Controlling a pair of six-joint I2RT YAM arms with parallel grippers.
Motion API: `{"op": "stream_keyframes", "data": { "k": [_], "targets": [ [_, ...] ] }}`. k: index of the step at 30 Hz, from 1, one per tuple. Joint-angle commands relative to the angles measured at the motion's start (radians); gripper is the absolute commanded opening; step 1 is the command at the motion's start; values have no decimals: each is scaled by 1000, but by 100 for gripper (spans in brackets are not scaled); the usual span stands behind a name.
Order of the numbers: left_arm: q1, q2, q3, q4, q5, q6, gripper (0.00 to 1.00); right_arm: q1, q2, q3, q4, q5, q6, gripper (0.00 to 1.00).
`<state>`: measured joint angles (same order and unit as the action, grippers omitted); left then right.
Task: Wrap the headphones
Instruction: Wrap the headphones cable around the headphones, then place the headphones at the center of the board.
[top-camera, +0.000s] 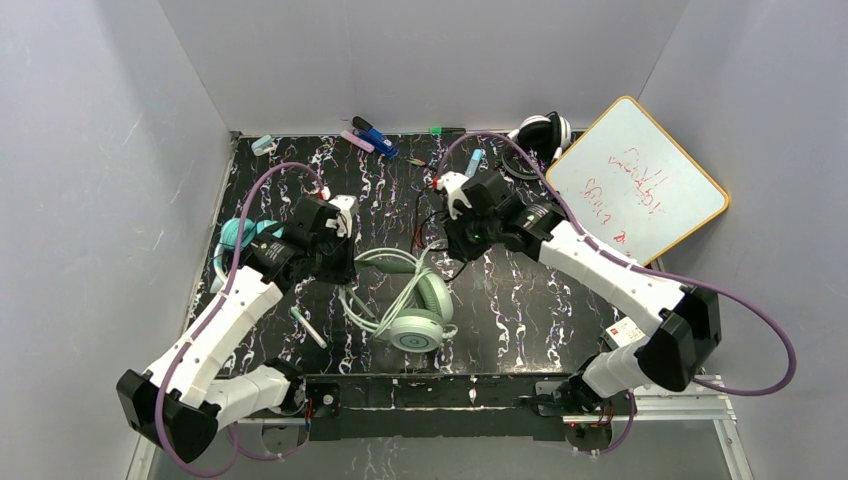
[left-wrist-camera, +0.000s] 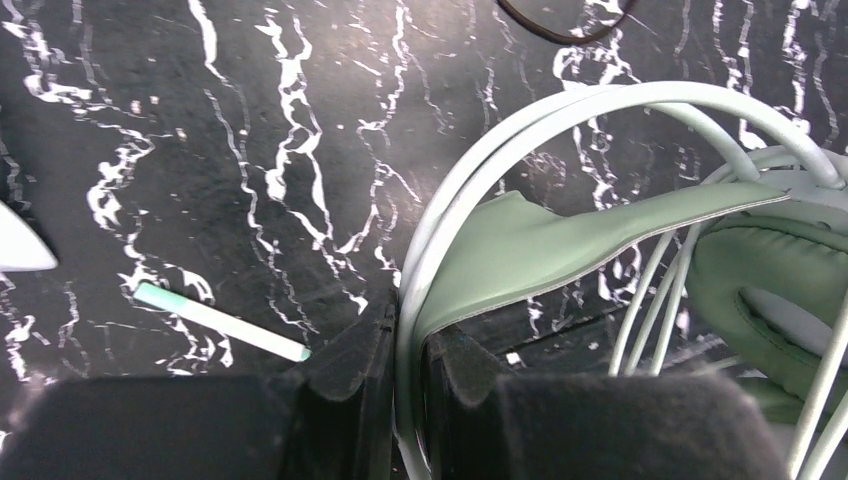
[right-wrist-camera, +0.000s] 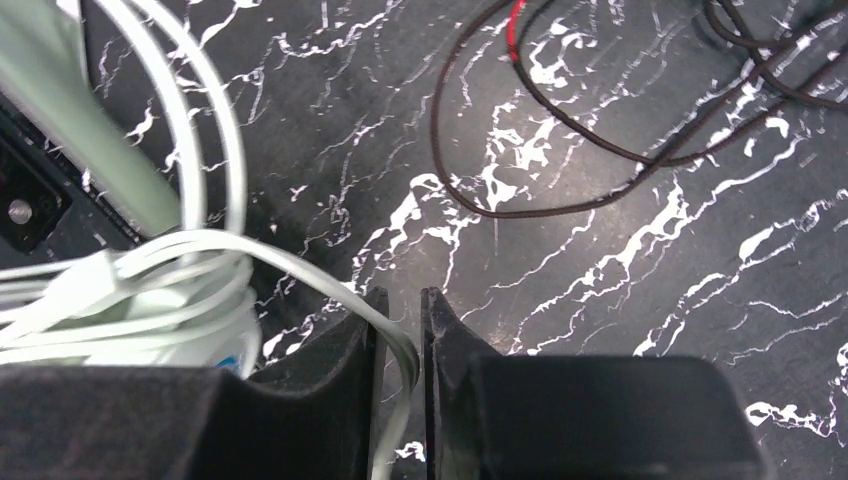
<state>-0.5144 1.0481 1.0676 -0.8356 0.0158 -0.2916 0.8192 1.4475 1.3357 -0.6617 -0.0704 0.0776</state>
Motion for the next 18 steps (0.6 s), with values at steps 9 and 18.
{"op": "stream_keyframes", "data": {
  "k": [9,18],
  "targets": [
    [-1,24,151,42,420,-139,0,-69,-270,-321,305,-103,98,24],
    [-1,-48,133,164,409,-376,0,-75,-432,-550,620,-223,274,13]
  ]
}}
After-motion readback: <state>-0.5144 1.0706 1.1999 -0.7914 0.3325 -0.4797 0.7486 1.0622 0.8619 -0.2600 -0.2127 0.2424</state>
